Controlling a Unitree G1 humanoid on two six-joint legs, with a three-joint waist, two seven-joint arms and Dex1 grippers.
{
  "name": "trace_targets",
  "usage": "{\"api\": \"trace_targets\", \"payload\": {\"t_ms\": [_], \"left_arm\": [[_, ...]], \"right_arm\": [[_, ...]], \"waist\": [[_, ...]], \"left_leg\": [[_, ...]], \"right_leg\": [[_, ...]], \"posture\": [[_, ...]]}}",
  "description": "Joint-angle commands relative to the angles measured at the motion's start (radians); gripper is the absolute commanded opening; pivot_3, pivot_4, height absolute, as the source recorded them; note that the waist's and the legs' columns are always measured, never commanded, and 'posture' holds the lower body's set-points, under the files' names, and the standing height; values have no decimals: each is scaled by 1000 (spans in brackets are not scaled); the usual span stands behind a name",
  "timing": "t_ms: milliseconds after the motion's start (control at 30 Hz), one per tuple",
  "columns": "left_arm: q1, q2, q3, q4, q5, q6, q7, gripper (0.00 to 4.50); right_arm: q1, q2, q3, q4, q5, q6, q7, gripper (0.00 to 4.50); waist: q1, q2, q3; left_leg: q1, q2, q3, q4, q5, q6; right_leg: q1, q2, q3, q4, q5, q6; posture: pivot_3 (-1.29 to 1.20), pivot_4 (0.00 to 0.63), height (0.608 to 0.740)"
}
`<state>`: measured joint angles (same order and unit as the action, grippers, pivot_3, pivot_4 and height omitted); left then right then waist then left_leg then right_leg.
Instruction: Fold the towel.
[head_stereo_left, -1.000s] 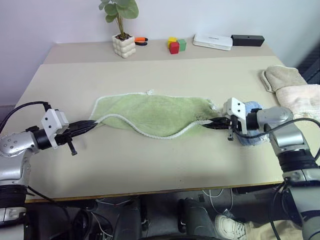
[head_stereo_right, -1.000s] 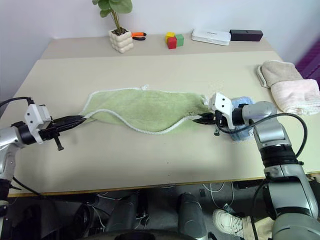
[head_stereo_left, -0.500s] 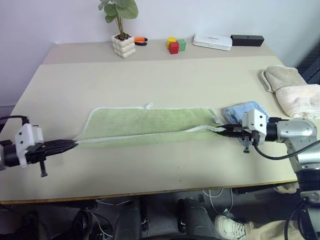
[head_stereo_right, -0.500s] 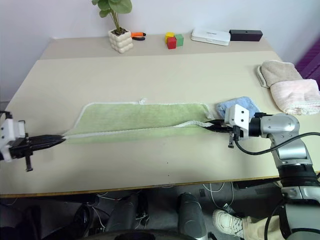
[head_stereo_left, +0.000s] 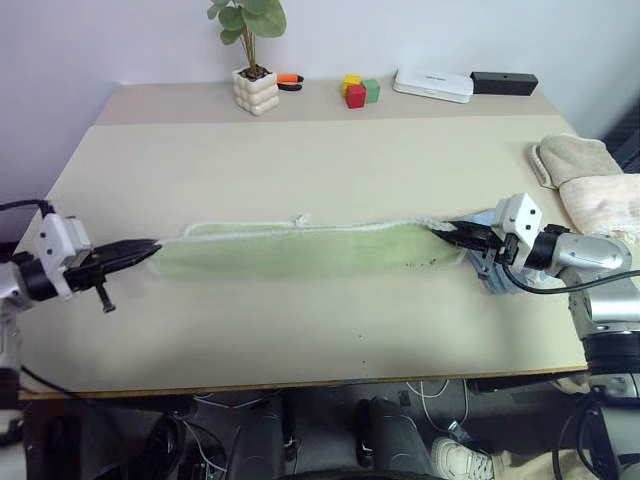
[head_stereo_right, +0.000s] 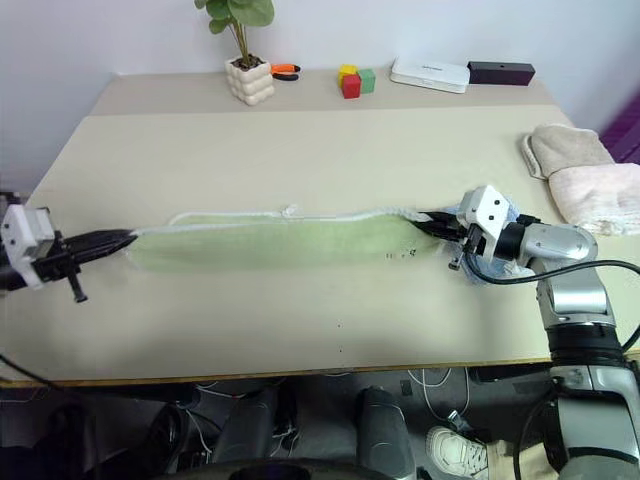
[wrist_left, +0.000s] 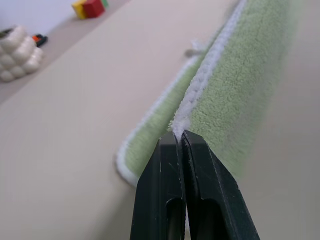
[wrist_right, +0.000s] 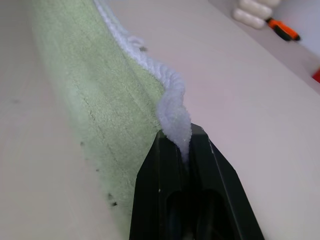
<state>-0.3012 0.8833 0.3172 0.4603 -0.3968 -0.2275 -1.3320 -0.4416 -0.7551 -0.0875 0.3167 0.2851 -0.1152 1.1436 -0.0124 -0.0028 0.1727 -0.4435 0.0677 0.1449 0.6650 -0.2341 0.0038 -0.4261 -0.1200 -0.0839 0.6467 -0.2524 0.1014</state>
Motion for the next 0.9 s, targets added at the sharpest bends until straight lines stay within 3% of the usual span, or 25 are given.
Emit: {"api": "trace_targets", "payload": {"t_ms": [33,233,467,700,867,900], "left_arm": [[-117,-15,-34,140,64,-88,36,0],[-319,-77,-101,400,172,-230,135,0],[-439,-135,-162,586,257,-315,205,0],[-443,-148,-191,661,293,-305,208,0],[-462,-150,-188,699,299,-181,207,0],[-464,-153,-189,698,307,-184,229,593]], "right_arm": [[-27,13,-10,26,-25,-24,-44,17],[-37,40,-5,65,-78,-47,-122,17],[-47,68,11,85,-141,-56,-210,17],[-42,77,44,88,-180,-35,-252,17],[-49,76,54,113,-180,-27,-249,17],[-52,76,57,118,-189,-34,-262,607]], "waist": [[1,0,0],[1,0,0],[-1,-1,0],[-2,-1,0],[-1,-1,0],[-1,-1,0]], "left_leg": [[0,0,0,0,0,0],[0,0,0,1,0,0],[0,0,0,1,0,0],[0,0,0,1,0,0],[0,0,0,1,0,0],[0,0,0,1,0,0]], "right_leg": [[0,0,0,0,0,0],[0,0,0,1,0,0],[0,0,0,1,0,0],[0,0,0,1,0,1],[0,0,0,1,0,1],[0,0,0,1,0,1]], "posture": [[0,150,735],[0,150,735],[0,150,735],[0,150,735],[0,150,735],[0,150,735]]}}
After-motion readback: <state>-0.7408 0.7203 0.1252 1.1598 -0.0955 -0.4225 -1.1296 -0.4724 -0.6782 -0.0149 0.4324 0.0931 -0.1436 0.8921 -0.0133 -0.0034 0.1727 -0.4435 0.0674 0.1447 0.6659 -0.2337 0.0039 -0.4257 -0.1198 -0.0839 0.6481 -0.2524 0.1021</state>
